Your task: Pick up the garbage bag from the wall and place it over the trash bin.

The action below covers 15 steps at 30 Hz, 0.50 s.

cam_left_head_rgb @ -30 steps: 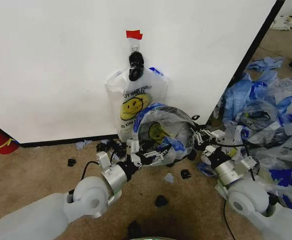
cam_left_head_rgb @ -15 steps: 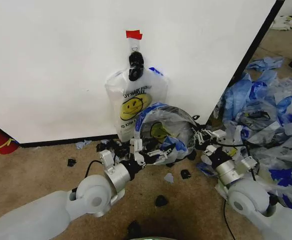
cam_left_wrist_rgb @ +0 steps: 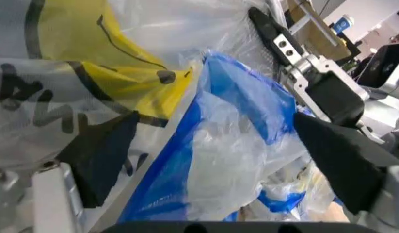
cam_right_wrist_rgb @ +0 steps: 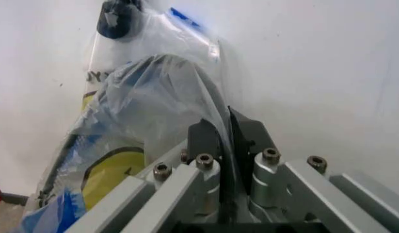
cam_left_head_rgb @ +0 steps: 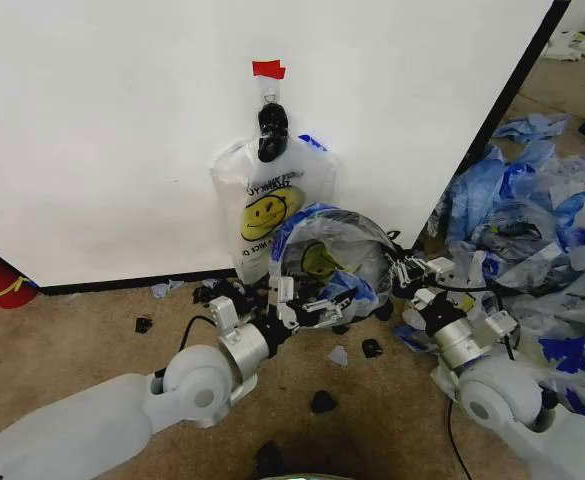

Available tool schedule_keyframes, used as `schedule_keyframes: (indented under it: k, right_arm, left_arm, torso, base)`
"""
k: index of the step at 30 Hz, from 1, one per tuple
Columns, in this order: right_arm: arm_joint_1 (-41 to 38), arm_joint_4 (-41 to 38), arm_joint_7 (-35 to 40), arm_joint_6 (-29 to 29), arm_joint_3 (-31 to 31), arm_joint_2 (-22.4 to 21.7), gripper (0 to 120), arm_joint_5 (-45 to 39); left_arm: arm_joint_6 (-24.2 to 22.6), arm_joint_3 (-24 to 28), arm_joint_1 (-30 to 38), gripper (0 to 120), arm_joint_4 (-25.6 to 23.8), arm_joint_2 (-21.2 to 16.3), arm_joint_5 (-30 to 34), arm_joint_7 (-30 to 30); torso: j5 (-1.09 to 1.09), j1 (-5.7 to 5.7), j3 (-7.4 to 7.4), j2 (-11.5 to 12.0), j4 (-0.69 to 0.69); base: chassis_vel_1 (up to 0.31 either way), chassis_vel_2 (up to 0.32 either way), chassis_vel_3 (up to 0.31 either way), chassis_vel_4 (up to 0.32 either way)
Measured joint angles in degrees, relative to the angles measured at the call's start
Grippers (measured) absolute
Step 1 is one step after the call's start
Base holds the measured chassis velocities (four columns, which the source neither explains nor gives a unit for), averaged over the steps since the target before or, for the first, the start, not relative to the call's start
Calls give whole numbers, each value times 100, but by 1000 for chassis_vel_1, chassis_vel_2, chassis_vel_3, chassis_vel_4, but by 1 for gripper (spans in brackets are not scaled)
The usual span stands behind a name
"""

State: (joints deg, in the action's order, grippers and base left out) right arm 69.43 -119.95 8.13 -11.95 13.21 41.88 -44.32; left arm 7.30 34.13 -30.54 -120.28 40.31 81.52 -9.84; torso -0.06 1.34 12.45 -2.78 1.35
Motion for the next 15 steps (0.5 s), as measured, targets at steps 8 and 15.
schedule_keyframes:
  k: [8, 15]
  right_arm:
    - [-66, 18, 16, 5, -32, 28, 0, -53]
    - [-67, 47, 34, 15, -37, 36, 0, -76]
  left_arm:
    - [9, 60, 59, 62, 3, 5, 57, -12]
    - [-2, 82, 22, 36, -219, -28, 65, -127]
  torso:
    - [0, 0, 0, 0, 0]
    - [0, 0, 0, 0, 0]
  base:
    - [0, 0, 0, 0]
    - [0, 0, 0, 0]
